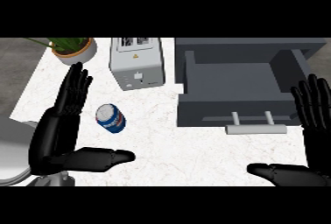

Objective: Pick up the can, place it into the drawer and close the drawer

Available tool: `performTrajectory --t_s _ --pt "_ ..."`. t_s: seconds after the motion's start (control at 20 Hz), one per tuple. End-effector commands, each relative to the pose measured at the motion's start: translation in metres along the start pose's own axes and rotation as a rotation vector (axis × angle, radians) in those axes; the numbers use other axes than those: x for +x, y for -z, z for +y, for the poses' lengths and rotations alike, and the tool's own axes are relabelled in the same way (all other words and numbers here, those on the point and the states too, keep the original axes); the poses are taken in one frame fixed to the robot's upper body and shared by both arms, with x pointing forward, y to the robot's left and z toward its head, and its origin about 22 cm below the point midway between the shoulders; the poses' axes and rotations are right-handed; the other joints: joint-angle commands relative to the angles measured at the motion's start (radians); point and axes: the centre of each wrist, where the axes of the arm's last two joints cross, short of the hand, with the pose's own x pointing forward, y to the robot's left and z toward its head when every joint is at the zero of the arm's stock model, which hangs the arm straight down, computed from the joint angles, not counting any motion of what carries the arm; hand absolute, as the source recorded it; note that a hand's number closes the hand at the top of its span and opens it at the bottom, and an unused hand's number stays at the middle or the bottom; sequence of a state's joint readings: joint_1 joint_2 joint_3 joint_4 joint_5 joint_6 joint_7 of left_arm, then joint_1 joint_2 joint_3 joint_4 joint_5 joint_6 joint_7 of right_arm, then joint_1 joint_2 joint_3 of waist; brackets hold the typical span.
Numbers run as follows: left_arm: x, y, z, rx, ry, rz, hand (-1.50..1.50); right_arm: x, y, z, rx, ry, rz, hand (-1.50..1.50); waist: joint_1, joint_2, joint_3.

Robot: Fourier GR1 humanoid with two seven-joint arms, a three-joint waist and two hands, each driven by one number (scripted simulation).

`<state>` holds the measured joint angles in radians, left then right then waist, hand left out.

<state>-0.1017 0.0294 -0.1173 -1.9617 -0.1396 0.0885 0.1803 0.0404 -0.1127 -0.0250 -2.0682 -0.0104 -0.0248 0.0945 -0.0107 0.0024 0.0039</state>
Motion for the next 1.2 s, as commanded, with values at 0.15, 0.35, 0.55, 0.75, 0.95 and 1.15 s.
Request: performTrajectory --t_s 0.15,0.35,0.55,0.75,0.95,1.15 --pt "0.021 0.008 -0.028 0.040 0.013 0.175 -1.50 -0.004 -0.030 -0.011 -0.040 -0.005 0.152 -1.50 0.003 -0.004 -0.003" --pt "0.017 0.010 -0.028 0.041 0.011 0.178 -1.50 0.001 -0.031 -0.020 -0.029 -0.020 0.164 -1.50 0.006 -0.003 -0.004" --pt "0.029 -0.011 -0.019 0.079 -0.012 0.200 -1.50 -0.023 -0.030 -0.020 -0.054 -0.014 0.143 -1.50 0.010 -0.004 -0.004" --pt "0.024 -0.008 -0.015 0.098 -0.018 0.217 -1.50 -0.010 -0.047 -0.040 -0.044 -0.017 0.157 -1.50 0.007 -0.004 -0.004" --pt "-0.001 0.022 -0.001 0.108 -0.004 0.250 -1.50 -0.042 -0.036 -0.016 -0.044 -0.016 0.143 -1.50 0.008 -0.002 -0.004" --pt "-0.007 0.015 -0.007 0.120 -0.020 0.245 -1.50 -0.017 -0.049 -0.013 -0.049 -0.021 0.150 -1.50 0.007 -0.003 -0.004"
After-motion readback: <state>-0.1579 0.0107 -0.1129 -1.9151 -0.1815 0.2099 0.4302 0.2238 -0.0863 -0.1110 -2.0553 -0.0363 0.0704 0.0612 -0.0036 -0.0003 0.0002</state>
